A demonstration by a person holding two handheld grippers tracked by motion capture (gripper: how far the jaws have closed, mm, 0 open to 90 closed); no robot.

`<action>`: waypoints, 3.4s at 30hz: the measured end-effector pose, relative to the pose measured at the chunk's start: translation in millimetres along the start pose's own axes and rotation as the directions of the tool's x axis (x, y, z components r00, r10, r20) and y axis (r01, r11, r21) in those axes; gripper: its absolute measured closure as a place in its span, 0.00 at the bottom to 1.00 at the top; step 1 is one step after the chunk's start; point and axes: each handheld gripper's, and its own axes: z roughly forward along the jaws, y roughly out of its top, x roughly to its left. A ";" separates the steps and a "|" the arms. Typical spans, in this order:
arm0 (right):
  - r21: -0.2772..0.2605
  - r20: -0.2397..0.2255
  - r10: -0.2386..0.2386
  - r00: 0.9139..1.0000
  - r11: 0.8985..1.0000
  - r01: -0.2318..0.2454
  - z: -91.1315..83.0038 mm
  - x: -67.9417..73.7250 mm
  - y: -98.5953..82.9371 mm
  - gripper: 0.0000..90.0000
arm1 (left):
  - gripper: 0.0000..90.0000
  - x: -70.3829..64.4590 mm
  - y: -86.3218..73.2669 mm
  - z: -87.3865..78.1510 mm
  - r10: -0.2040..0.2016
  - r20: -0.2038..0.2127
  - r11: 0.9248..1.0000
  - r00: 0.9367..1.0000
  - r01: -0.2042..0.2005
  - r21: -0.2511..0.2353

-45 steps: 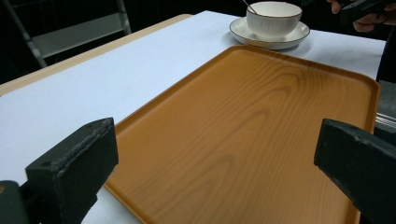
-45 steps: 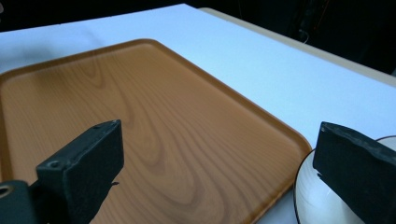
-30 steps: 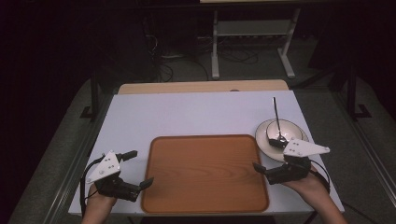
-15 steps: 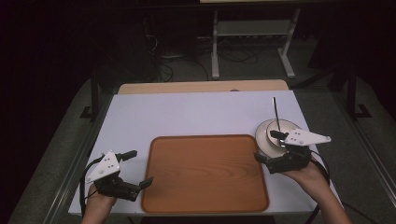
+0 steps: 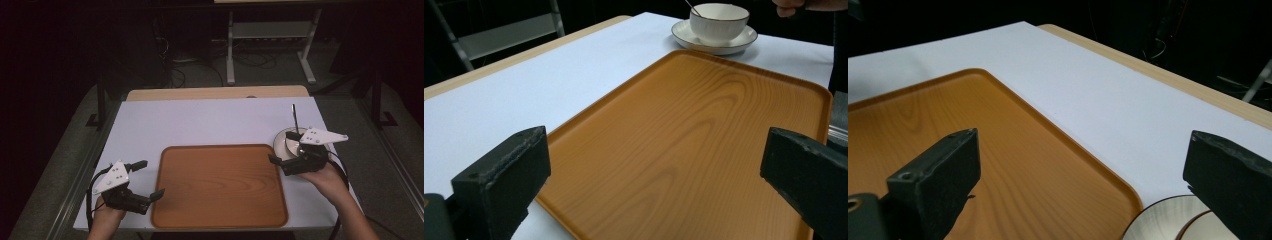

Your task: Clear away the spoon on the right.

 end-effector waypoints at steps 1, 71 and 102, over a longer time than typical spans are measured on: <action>0.010 0.006 -0.002 1.000 1.000 0.002 1.2 -1.0 1.1 0.01 | 0.00 -0.1 0.1 0.2 -0.002 0.000 1.000 1.000 0.002 -0.001; 0.185 0.273 0.100 0.957 0.971 -0.154 37.1 -106.8 3.8 0.99 | 0.00 0.2 -1.1 -0.2 -0.008 -0.003 1.000 1.000 0.008 0.003; 0.189 0.391 0.142 0.909 0.954 -0.231 9.8 -126.1 -10.3 0.99 | 0.00 -0.2 -0.9 -0.5 -0.007 -0.004 1.000 1.000 0.007 0.005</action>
